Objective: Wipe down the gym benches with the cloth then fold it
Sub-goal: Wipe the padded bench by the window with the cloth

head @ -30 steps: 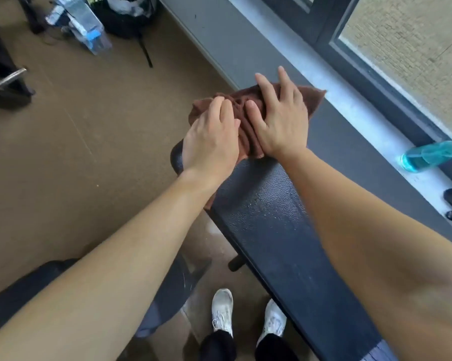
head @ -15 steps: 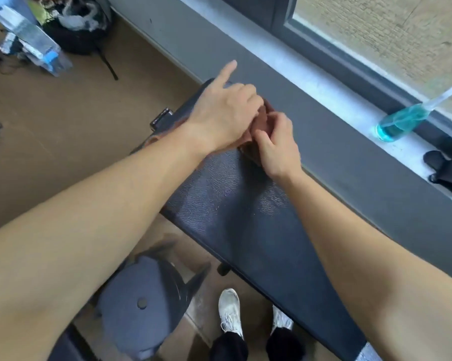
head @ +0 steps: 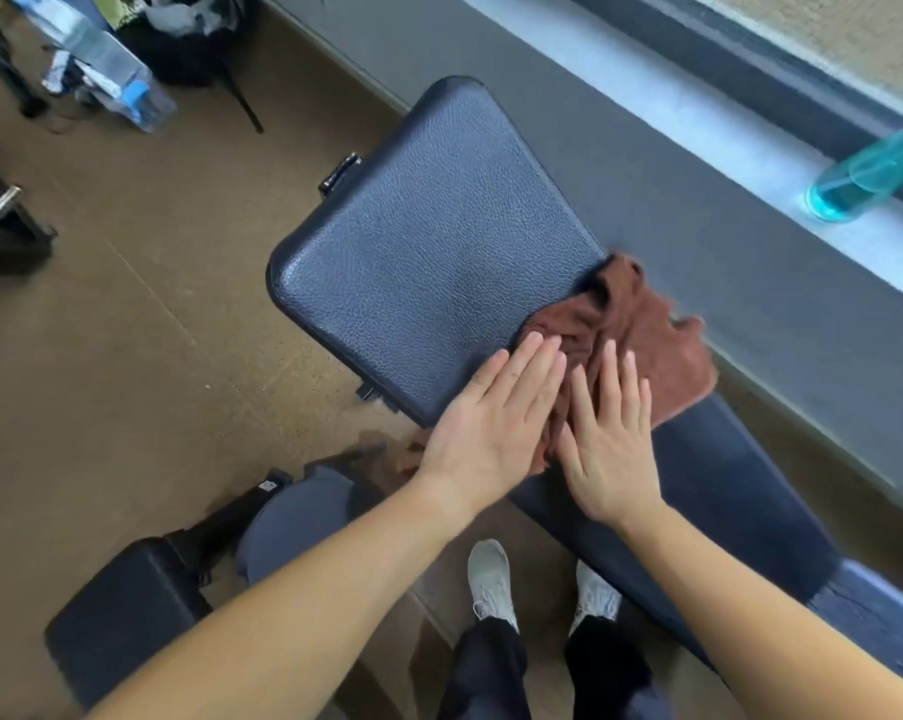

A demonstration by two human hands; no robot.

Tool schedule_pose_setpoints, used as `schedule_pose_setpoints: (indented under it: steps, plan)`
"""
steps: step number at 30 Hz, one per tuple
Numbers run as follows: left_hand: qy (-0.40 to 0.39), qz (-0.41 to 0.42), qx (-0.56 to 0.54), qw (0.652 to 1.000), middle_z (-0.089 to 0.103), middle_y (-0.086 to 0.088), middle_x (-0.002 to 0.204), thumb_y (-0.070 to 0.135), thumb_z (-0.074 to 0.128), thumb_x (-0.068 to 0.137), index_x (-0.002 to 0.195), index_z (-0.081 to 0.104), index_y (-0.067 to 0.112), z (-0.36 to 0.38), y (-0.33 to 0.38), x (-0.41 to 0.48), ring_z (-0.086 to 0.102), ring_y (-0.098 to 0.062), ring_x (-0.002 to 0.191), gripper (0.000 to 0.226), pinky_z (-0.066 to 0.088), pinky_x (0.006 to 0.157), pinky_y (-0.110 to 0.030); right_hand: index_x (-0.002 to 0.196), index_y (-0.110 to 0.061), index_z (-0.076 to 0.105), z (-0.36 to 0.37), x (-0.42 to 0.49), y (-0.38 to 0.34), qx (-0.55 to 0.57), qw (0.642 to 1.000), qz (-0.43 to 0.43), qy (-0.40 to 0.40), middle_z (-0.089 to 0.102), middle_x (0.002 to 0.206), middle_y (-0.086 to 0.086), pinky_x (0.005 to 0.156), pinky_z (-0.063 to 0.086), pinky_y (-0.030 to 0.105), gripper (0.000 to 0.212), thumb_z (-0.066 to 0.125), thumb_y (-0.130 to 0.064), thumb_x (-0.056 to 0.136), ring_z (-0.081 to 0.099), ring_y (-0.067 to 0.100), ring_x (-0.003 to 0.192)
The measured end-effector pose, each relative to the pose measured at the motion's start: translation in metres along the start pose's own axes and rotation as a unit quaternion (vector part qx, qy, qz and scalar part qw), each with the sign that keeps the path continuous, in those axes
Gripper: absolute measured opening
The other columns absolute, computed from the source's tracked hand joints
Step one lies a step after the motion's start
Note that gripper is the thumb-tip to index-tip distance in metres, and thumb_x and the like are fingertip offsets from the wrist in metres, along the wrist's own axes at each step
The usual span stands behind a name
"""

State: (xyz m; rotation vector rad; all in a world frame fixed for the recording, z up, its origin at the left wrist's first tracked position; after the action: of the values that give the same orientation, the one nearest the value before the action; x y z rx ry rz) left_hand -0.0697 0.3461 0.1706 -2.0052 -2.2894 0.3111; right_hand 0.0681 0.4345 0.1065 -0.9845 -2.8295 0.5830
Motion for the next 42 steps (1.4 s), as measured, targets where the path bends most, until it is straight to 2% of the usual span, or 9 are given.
schedule_pose_setpoints:
  steps: [4, 9, 14, 19, 24, 29, 32, 36, 42]
  plan:
    - [0.038, -0.017, 0.051, 0.998, 0.030, -0.010, 0.161, 0.021, 0.027, 0.099, 0.154, 0.028, 0.005, -0.026, -0.060, 0.016, 0.025, -0.027, 0.150, 0.058, 0.006, 0.120, -0.046, 0.148, -0.013, 0.029, -0.023, 0.037, -0.029, 0.075, 0.995, 0.042, 0.042, 0.015, 0.163, 0.022, 0.113, 0.023, 0.065, 0.065, 0.044, -0.037, 0.090, 0.020, 0.049, 0.145]
    - [0.021, -0.150, 0.142, 0.978, 0.023, -0.019, 0.161, 0.022, 0.029, 0.102, 0.153, 0.020, -0.002, -0.070, -0.178, 0.058, 0.015, -0.034, 0.151, 0.057, 0.008, 0.120, -0.058, 0.158, -0.035, 0.017, -0.064, 0.152, -0.122, 0.030, 0.996, -0.009, 0.084, 0.005, 0.168, 0.004, 0.115, 0.016, 0.062, 0.070, 0.034, -0.061, 0.095, 0.012, 0.036, 0.151]
    - [0.066, -0.149, 0.093, 0.982, 0.012, -0.020, 0.164, 0.025, 0.025, 0.106, 0.154, 0.013, -0.002, -0.058, -0.147, 0.058, 0.008, -0.034, 0.152, 0.057, 0.007, 0.123, -0.054, 0.158, -0.039, 0.018, -0.046, 0.135, -0.105, 0.037, 0.994, 0.018, 0.102, 0.005, 0.169, 0.004, 0.118, 0.010, 0.063, 0.069, 0.033, -0.062, 0.094, 0.004, 0.037, 0.153]
    - [0.086, -0.018, 0.064, 0.994, 0.014, -0.018, 0.165, 0.029, 0.032, 0.103, 0.155, 0.018, 0.001, -0.017, -0.037, 0.057, 0.012, -0.031, 0.153, 0.061, 0.005, 0.122, -0.049, 0.160, -0.029, 0.010, 0.000, 0.024, -0.035, 0.032, 0.993, 0.092, 0.073, 0.000, 0.168, 0.010, 0.120, 0.012, 0.060, 0.073, 0.029, -0.063, 0.098, -0.002, 0.034, 0.154]
    - [0.008, 0.263, 0.040, 0.964, 0.035, -0.009, 0.159, 0.028, 0.039, 0.100, 0.150, 0.039, 0.010, 0.026, 0.076, 0.041, 0.028, -0.027, 0.149, 0.053, 0.015, 0.123, -0.047, 0.159, -0.013, 0.002, 0.053, -0.118, 0.018, 0.086, 0.971, 0.220, -0.044, 0.016, 0.164, 0.021, 0.121, 0.016, 0.058, 0.078, 0.017, -0.061, 0.100, 0.001, 0.035, 0.154]
    - [0.024, 0.401, 0.074, 0.913, 0.056, -0.007, 0.144, 0.017, 0.036, 0.101, 0.130, 0.062, 0.016, 0.013, 0.049, 0.058, 0.050, -0.026, 0.134, 0.039, 0.027, 0.119, -0.049, 0.146, -0.016, 0.042, 0.040, -0.141, 0.042, 0.128, 0.953, 0.273, 0.032, 0.024, 0.156, 0.025, 0.115, 0.026, 0.059, 0.077, 0.057, -0.062, 0.086, 0.028, 0.047, 0.139]
    - [0.123, 0.366, 0.141, 0.912, 0.058, -0.015, 0.138, 0.009, 0.040, 0.103, 0.119, 0.066, 0.015, -0.015, -0.016, 0.067, 0.057, -0.033, 0.122, 0.031, 0.041, 0.105, -0.048, 0.154, -0.031, 0.033, 0.016, -0.083, 0.039, 0.062, 0.982, 0.176, 0.036, 0.016, 0.164, 0.017, 0.117, 0.021, 0.059, 0.085, 0.049, -0.075, 0.084, 0.019, 0.050, 0.144]
    - [0.142, 0.178, 0.173, 0.958, 0.065, -0.011, 0.113, 0.017, 0.050, 0.103, 0.118, 0.066, 0.022, -0.049, -0.070, 0.067, 0.055, -0.033, 0.085, 0.023, 0.039, 0.066, -0.041, 0.153, -0.043, 0.032, -0.012, 0.001, 0.008, 0.002, 0.997, 0.037, 0.062, 0.019, 0.166, 0.006, 0.106, 0.029, 0.057, 0.083, 0.043, -0.081, 0.081, 0.028, 0.045, 0.141]
    - [0.067, 0.001, 0.077, 0.995, 0.040, -0.016, 0.150, 0.023, 0.033, 0.101, 0.150, 0.034, 0.011, -0.006, 0.015, 0.053, 0.044, -0.040, 0.122, 0.050, 0.034, 0.098, -0.051, 0.148, -0.042, 0.042, 0.003, -0.011, 0.044, -0.024, 0.990, 0.026, 0.134, 0.040, 0.157, 0.004, 0.098, 0.034, 0.052, 0.056, 0.038, -0.060, 0.096, 0.045, 0.034, 0.128]
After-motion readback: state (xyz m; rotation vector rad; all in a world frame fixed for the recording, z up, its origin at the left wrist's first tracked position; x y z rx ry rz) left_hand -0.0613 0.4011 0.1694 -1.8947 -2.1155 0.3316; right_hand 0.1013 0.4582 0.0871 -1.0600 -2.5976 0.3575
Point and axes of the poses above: each hand's wrist, its own x-axis towards the middle knuckle, its own z-axis out of the palm, y = z × x, the point moved 1 cm from there along x, towards the middle knuckle
